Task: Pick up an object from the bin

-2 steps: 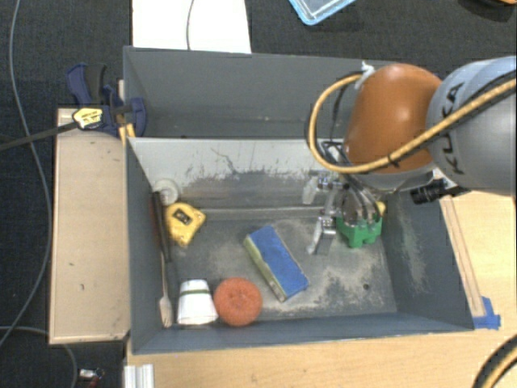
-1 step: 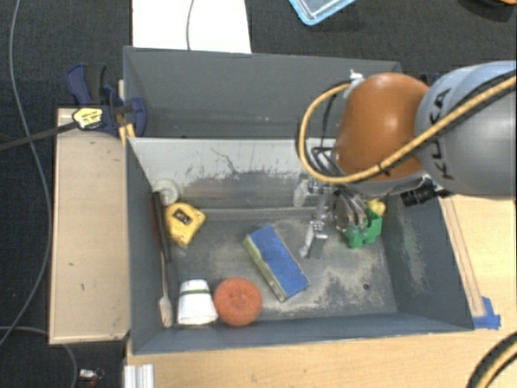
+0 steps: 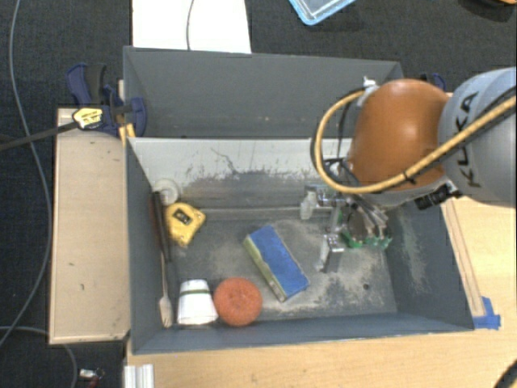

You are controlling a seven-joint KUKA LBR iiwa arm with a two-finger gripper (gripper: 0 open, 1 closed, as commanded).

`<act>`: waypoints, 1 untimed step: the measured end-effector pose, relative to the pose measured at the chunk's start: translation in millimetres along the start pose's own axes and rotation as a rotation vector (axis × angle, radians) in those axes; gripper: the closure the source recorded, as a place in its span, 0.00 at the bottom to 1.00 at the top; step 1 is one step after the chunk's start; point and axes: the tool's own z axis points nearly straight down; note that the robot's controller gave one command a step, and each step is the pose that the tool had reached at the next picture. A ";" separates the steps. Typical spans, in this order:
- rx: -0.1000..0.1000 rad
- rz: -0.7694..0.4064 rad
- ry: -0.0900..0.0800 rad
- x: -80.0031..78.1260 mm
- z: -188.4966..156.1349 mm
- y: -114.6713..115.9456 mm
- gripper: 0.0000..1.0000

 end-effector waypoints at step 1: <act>-0.001 -0.069 -0.020 -9.0 22.8 34.5 0.00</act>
Offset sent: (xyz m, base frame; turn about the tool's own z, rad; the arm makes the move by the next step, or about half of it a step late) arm 0.0067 -0.0167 0.0057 -0.0512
